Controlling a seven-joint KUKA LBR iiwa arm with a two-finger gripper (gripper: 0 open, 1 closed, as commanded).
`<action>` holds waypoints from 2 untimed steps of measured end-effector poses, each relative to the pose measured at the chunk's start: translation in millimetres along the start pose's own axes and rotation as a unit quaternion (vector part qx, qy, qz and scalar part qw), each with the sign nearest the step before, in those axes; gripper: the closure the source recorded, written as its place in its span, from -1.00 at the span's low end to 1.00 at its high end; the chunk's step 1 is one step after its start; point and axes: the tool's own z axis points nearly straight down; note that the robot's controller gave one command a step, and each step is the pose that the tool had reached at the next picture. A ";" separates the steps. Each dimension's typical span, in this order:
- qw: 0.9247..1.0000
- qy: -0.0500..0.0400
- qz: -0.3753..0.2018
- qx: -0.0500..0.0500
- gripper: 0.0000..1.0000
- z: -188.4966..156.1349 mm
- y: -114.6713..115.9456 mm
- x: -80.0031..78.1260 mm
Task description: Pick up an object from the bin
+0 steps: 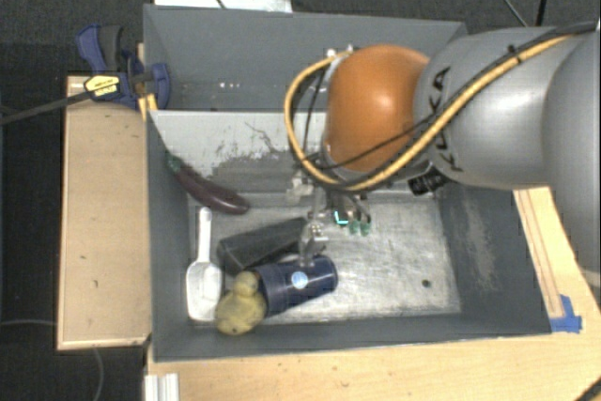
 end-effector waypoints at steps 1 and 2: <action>1.000 -0.004 0.002 -0.001 -1.00 -4.3 -0.6 -1.9; 0.999 -0.010 -0.041 -0.001 1.00 88.1 15.5 0.8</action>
Offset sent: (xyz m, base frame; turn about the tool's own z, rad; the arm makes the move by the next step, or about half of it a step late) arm -0.0065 0.0160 -0.0936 -0.0872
